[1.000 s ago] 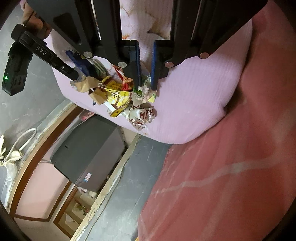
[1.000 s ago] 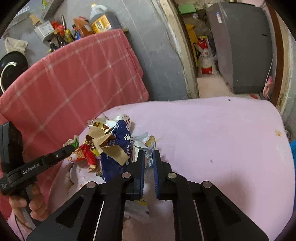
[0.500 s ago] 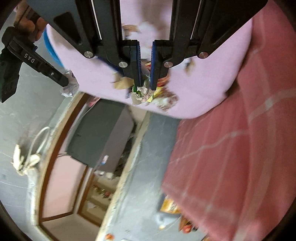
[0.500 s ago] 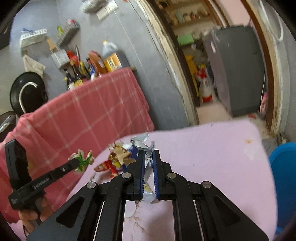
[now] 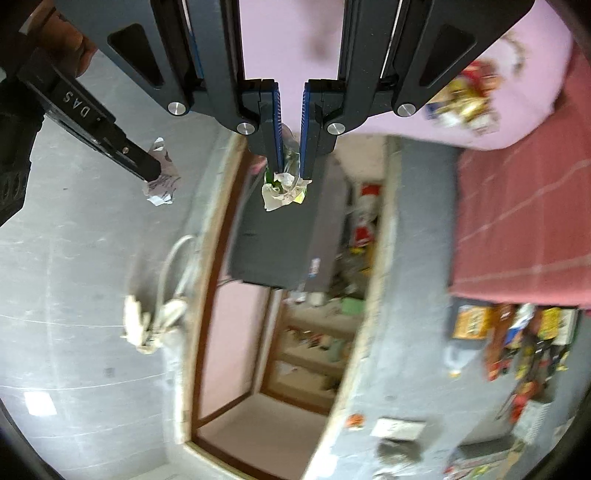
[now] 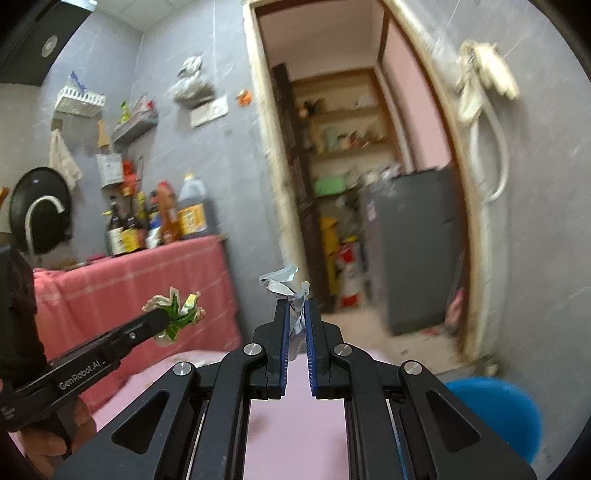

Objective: Collect trash
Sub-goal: 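Carry both held wrappers over the blue bucket, then open both grippers to drop the wrappers into the blue bucket, then move both tools back over the wrapper pile on the table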

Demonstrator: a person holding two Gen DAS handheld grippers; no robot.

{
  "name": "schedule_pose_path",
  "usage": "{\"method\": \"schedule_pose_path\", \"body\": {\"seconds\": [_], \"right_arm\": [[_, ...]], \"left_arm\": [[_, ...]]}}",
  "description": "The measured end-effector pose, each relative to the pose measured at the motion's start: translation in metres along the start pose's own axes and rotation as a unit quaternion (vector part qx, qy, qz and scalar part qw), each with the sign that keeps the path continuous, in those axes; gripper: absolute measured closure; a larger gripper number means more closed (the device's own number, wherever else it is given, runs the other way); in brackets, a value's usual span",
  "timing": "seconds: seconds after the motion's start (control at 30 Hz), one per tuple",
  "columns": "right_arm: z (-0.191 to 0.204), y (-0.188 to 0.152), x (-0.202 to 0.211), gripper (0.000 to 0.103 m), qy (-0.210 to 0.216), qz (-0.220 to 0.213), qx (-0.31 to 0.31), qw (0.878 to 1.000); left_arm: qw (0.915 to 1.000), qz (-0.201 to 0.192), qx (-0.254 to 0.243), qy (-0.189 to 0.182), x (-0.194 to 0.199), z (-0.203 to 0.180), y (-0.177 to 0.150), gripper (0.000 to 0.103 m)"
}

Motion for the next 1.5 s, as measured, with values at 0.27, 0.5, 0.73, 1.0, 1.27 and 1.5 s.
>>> {"method": "schedule_pose_path", "body": {"seconds": [0.27,0.5,0.73,1.0,1.27,1.5], "right_arm": [[-0.084,0.0,0.029,0.096,-0.1,-0.01,0.013,0.995],[-0.151,-0.043,0.031,0.096,-0.158,0.052,-0.027,0.986],[-0.187,-0.083,0.023,0.095,-0.177,0.109,-0.077,0.975],[-0.206,-0.096,0.016,0.075,-0.178,0.131,-0.111,0.969],[-0.204,-0.08,0.018,0.075,-0.179,0.115,-0.105,0.971],[-0.176,-0.042,0.021,0.053,-0.164,0.07,-0.085,0.98]], "left_arm": [[0.9969,0.008,-0.011,-0.077,-0.045,-0.08,-0.003,0.097],[0.9889,0.098,-0.008,-0.111,-0.101,-0.127,-0.048,0.097],[0.9769,0.178,0.008,-0.118,-0.142,-0.141,-0.083,0.096],[0.9651,0.238,0.022,-0.107,-0.174,-0.138,-0.113,0.085],[0.9668,0.232,0.043,-0.099,-0.166,-0.123,-0.106,0.068],[0.9807,0.176,0.052,-0.069,-0.137,-0.093,-0.063,0.038]]}}
Point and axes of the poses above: each gripper's, at about its wrist camera, not at the fingertips, and x roughly against the way its jaws point, z to its left, y to its top, the point moved 7 cm from there along -x, roughly the way its jaws point, and after that the axes turned 2 degrees about -z, right-handed, at the moved point
